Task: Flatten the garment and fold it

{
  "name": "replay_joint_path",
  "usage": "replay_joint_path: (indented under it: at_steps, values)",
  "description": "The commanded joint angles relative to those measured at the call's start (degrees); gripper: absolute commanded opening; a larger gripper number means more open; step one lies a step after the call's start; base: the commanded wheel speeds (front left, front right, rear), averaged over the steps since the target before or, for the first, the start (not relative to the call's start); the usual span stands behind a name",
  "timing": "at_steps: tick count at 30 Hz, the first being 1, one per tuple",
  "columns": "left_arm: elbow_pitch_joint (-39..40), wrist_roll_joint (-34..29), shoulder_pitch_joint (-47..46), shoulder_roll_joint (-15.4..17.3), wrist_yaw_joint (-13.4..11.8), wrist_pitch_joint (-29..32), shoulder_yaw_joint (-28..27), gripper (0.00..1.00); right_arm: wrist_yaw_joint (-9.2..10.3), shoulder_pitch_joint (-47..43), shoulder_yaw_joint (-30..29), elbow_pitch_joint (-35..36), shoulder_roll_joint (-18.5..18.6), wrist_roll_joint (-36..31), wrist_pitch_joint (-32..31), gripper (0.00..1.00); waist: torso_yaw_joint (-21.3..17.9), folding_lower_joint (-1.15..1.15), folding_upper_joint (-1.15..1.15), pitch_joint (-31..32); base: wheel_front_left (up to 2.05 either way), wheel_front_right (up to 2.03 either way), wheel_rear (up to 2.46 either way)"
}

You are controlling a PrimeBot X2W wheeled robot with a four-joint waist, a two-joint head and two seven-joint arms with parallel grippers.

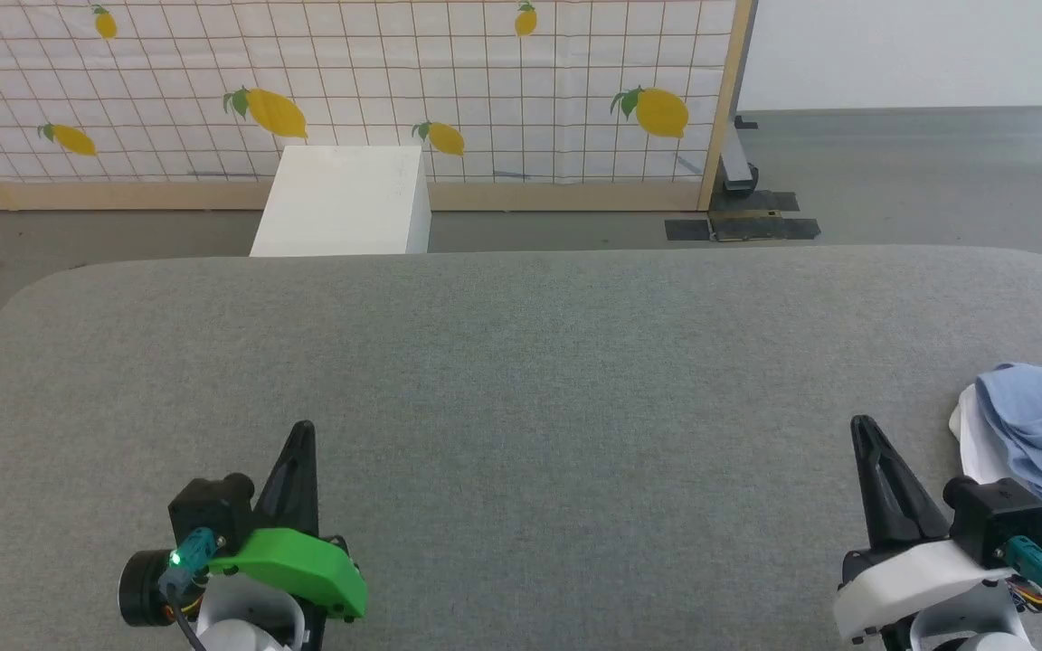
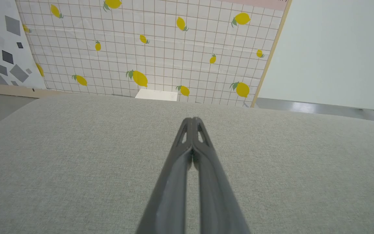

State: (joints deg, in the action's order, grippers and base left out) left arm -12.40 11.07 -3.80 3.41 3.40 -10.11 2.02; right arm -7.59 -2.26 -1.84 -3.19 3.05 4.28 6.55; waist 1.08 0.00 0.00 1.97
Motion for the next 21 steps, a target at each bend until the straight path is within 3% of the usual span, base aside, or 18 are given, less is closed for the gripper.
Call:
replay_joint_path:
  at_steps: [1,21]
  values:
    - [0.56,-1.10,0.88,-0.18,-0.44,0.43,-0.28,0.00,0.03,0.75,0.17,0.43,-0.06,-0.47,-0.23,0.00,-0.02,0.00,0.00,-0.04,0.00,0.00,0.00]
    - [3.39,-3.48,1.58,-0.27,-1.15,2.74,-0.70,0.00,0.05,1.11,0.57,1.09,-0.08,-1.38,-1.74,0.00,-0.27,0.00,0.00,-0.50,0.00,0.00,0.00]
